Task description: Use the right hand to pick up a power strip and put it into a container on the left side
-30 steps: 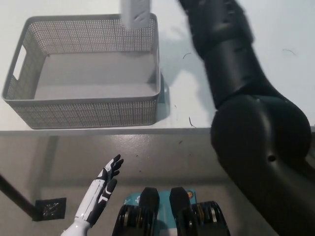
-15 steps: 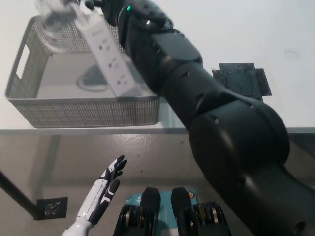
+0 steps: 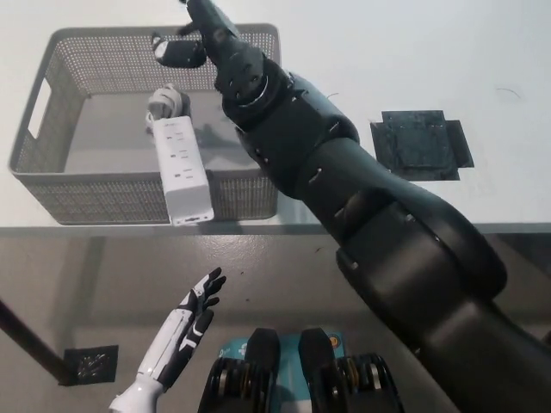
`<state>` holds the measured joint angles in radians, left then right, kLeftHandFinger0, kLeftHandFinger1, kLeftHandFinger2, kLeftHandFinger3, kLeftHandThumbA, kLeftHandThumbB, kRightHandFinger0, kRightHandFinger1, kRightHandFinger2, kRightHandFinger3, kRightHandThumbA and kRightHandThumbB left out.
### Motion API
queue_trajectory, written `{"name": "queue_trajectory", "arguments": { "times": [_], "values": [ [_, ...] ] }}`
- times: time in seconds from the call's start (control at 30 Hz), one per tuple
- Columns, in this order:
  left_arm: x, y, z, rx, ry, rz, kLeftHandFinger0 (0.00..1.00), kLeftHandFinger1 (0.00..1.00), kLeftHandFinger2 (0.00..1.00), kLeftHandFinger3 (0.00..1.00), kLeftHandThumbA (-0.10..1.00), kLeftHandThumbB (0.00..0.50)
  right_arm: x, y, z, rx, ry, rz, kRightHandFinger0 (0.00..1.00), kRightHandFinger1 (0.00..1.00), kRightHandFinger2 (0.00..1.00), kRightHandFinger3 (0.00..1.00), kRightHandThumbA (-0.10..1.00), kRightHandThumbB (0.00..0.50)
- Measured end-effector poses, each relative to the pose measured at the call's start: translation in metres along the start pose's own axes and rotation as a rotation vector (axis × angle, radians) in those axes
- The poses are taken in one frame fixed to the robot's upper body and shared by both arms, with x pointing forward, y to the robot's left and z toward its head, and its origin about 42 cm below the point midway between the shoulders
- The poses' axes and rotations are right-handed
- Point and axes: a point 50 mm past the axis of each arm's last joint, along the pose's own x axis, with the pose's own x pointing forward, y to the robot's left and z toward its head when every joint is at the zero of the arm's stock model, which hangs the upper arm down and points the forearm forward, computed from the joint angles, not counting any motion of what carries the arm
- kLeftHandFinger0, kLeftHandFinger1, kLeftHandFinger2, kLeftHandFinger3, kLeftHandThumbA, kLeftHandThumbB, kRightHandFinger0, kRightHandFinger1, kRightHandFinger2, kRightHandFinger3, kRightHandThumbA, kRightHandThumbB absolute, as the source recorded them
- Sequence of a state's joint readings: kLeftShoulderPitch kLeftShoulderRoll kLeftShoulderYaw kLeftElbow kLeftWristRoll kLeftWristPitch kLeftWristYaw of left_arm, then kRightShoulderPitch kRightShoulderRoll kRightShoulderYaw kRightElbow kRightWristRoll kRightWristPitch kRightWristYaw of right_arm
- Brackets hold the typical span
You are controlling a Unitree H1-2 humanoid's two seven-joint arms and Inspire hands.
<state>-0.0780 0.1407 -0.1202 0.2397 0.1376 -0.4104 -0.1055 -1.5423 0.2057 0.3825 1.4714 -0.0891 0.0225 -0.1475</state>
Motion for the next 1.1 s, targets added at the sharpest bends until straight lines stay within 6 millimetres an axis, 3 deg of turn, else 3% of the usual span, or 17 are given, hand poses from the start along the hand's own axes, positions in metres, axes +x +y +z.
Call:
{"name": "queue_trajectory", "arguments": {
  "times": [0.1,0.23,0.3,0.43,0.5,0.57,0.63,0.67,0.73,0.87,0.93,0.97,1.1],
  "values": [
    [0.004,0.0,0.002,0.005,-0.006,-0.015,0.95,1.0,1.0,1.0,1.0,0.135,0.001,-0.005,0.0,-0.149,-0.021,0.002,1.0,1.0,1.0,1.0,0.85,0.4],
    [0.008,0.002,0.006,0.022,-0.023,-0.036,0.94,1.0,1.0,1.0,1.0,0.127,0.003,-0.019,0.007,-0.31,-0.058,0.0,1.0,1.0,1.0,1.0,0.93,0.397],
    [0.01,0.003,0.007,0.027,-0.026,-0.043,0.94,1.0,1.0,1.0,1.0,0.136,0.004,-0.027,0.012,-0.34,-0.07,-0.006,1.0,1.0,1.0,1.0,1.0,0.42],
    [0.01,0.002,0.008,0.032,-0.027,-0.053,0.94,1.0,1.0,1.0,1.0,0.14,0.005,-0.045,0.022,-0.381,-0.096,-0.029,1.0,1.0,1.0,1.0,1.0,0.367],
    [0.01,0.001,0.008,0.033,-0.027,-0.057,0.93,1.0,1.0,1.0,1.0,0.13,0.006,-0.053,0.024,-0.385,-0.112,-0.04,1.0,1.0,1.0,1.0,1.0,0.365],
    [0.01,0.0,0.008,0.036,-0.028,-0.062,0.9,1.0,1.0,1.0,1.0,0.124,0.006,-0.077,0.029,-0.356,-0.153,-0.075,1.0,1.0,1.0,1.0,1.0,0.374],
    [0.01,-0.001,0.008,0.039,-0.028,-0.063,0.91,1.0,1.0,1.0,1.0,0.148,0.005,-0.1,0.035,-0.343,-0.195,-0.115,1.0,1.0,1.0,1.0,1.0,0.344],
    [0.01,-0.001,0.008,0.04,-0.028,-0.063,0.9,1.0,0.99,1.0,1.0,0.134,0.004,-0.111,0.037,-0.339,-0.212,-0.132,1.0,1.0,1.0,1.0,1.0,0.33],
    [0.01,0.0,0.008,0.041,-0.028,-0.062,0.9,1.0,0.99,1.0,1.0,0.133,-0.001,-0.147,0.046,-0.327,-0.28,-0.195,1.0,1.0,1.0,1.0,1.0,0.326],
    [0.009,-0.001,0.007,0.041,-0.022,-0.064,0.89,1.0,1.0,1.0,1.0,0.131,-0.016,-0.198,0.056,-0.333,-0.386,-0.288,1.0,1.0,1.0,1.0,1.0,0.328],
    [0.009,-0.001,0.006,0.041,-0.018,-0.064,0.89,1.0,1.0,1.0,1.0,0.138,-0.023,-0.209,0.05,-0.328,-0.41,-0.308,1.0,1.0,1.0,1.0,1.0,0.336],
    [0.008,-0.001,0.006,0.041,-0.016,-0.064,0.9,1.0,1.0,1.0,1.0,0.15,-0.024,-0.21,0.046,-0.323,-0.412,-0.311,1.0,1.0,1.0,1.0,1.0,0.304],
    [0.007,-0.002,0.002,0.038,-0.002,-0.066,0.92,1.0,1.0,1.0,1.0,0.165,-0.038,-0.211,0.003,-0.272,-0.424,-0.326,1.0,1.0,1.0,1.0,1.0,0.308]
  ]
}}
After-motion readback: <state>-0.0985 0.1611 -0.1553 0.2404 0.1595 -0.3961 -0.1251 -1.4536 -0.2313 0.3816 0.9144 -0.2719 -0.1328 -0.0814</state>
